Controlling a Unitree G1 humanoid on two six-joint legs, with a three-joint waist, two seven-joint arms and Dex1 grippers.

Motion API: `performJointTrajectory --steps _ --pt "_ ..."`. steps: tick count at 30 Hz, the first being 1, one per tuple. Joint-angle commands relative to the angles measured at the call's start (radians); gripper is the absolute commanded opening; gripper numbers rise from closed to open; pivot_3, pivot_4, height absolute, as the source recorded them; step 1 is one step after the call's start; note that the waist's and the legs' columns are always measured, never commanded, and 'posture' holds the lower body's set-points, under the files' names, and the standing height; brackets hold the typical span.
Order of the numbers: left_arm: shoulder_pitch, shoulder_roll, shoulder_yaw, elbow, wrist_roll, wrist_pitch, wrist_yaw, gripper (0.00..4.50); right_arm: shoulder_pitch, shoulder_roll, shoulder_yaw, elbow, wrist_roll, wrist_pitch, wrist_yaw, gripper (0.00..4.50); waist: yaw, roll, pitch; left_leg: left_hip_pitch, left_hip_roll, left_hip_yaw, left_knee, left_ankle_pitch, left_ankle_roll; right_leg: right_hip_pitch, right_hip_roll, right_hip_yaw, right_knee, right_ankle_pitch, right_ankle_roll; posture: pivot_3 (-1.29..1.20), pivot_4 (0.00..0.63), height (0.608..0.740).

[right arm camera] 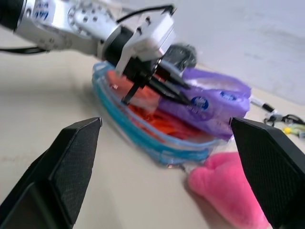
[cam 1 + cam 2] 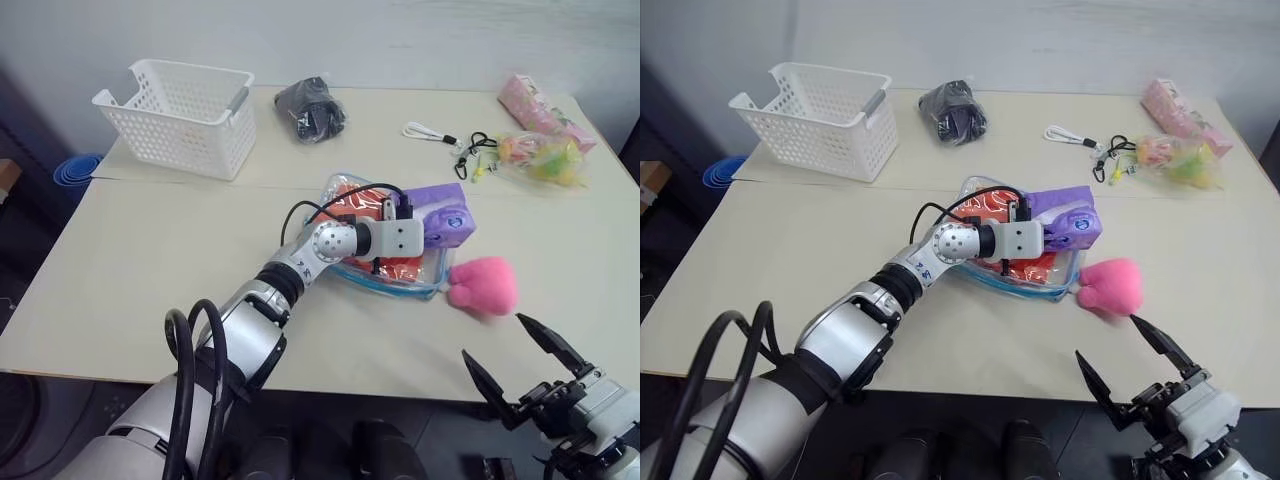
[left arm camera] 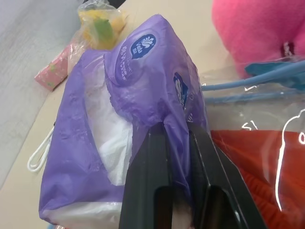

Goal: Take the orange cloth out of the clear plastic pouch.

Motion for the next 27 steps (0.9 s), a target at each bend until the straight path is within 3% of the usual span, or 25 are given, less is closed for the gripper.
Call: performJointTrajectory --steps 1,5,8,13,18,23,27 --pt "0.052 0.038 0.114 -0.07 -0.143 -0.01 -0.108 0.11 -0.04 -0.017 0.018 -0.021 0.028 0.007 0.012 4.5 -0.003 0.0 0.0 0.0 0.0 0.0 0.0 0.0 0.0 0.0 0.0 0.0 0.0 0.0 0.0 0.0 0.15 0.74" --pt "0.196 0.147 0.242 -0.333 -0.31 0.022 -0.203 0.1 -0.115 -0.038 0.059 -0.012 0.038 0.029 0.04 4.5 -0.013 0.001 0.0 0.0 0.002 0.002 0.0 0.001 -0.002 -0.003 0.0 0.001 0.004 0.0 0.0 0.0 0.15 0.74" --pt "0.345 0.268 0.302 -0.568 -0.361 0.109 -0.218 0.1 -0.172 -0.057 0.094 -0.007 0.064 0.059 0.071 4.5 -0.022 0.001 0.0 0.0 0.002 0.001 0.001 0.001 -0.003 -0.004 0.0 0.006 0.008 0.0 0.0 0.0 0.15 0.74" --pt "0.63 0.465 0.533 -0.946 -0.418 0.422 -0.041 0.1 -0.291 -0.155 0.191 -0.004 0.125 0.154 0.212 4.5 -0.027 0.001 -0.001 0.0 0.003 -0.001 0.0 0.001 -0.004 -0.004 0.0 0.008 0.008 0.0 0.0 0.0 0.15 0.74" --pt "0.9 0.543 0.707 -1.219 -0.435 0.716 0.083 0.1 -0.411 -0.212 0.245 0.099 0.117 0.192 0.328 4.5 -0.009 0.0 -0.001 0.0 0.002 -0.006 0.002 0.001 -0.003 0.0 -0.002 0.005 0.007 0.0 0.0 0.0 0.15 0.74" --pt "1.057 0.573 0.738 -1.329 -0.414 0.763 0.101 0.1 -0.462 -0.257 0.256 0.192 0.061 0.181 0.404 4.5 0.013 -0.001 -0.001 -0.001 0.0 -0.008 0.003 -0.001 0.0 0.003 -0.004 0.003 -0.001 0.0 0.0 0.0 0.15 0.74" --pt "1.106 0.588 0.76 -1.361 -0.43 0.829 0.108 1.35 -0.496 -0.264 0.242 0.23 0.08 0.201 0.431 4.5 0.0 -0.001 -0.001 0.0 0.001 -0.008 0.002 -0.001 -0.001 0.003 -0.004 0.004 -0.001 0.0 0.0 0.0 0.15 0.74"
